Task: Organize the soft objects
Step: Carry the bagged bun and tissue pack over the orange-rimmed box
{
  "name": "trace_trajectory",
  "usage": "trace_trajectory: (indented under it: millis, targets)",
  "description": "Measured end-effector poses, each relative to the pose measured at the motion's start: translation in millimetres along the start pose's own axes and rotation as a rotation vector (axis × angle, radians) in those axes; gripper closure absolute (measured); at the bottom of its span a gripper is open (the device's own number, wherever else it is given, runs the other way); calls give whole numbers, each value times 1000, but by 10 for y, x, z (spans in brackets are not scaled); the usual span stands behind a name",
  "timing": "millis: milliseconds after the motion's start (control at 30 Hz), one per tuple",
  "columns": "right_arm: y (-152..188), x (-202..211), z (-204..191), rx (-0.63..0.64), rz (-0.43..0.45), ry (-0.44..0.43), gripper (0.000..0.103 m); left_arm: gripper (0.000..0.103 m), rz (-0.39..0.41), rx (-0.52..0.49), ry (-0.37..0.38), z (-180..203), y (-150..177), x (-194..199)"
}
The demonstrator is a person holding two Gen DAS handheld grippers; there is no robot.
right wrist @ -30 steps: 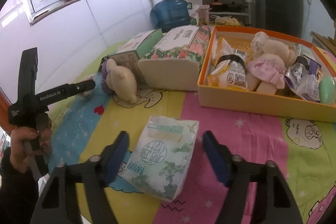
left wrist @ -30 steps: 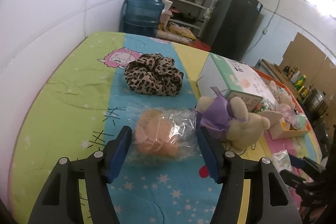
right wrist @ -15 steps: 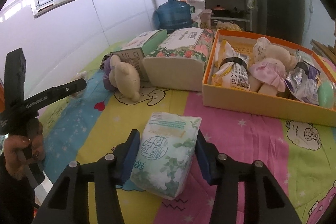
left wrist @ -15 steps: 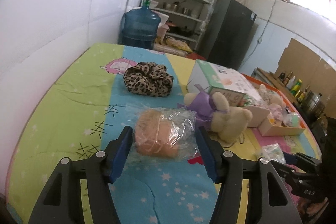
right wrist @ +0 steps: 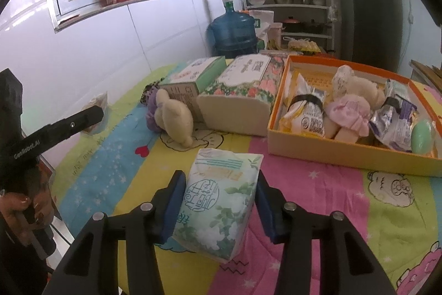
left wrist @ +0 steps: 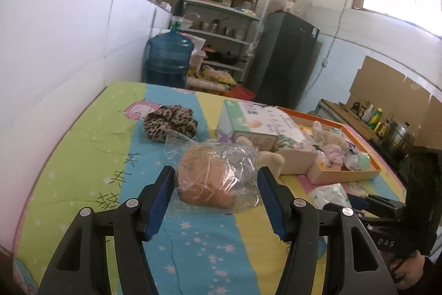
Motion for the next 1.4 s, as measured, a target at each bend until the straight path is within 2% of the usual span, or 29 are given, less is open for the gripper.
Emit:
trace_trajectory:
  millis: [633, 1400]
  targets:
    - [-156, 330, 236, -33, 91, 44, 55, 40, 23, -82, 92, 542, -76, 102]
    - [-243, 730, 932, -102, 193, 147, 55, 40, 9, -176, 157, 1306, -270, -223]
Point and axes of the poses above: each gripper's, at about its wrist camera, not at the fingertips, and x roughly against the way its jaws point, z to its right, y to its underside, the point moved 1 cm from there along -x, roughly the way its jaws point, and after that the axes turned 1 degree about -z, right-handed, at the moved point
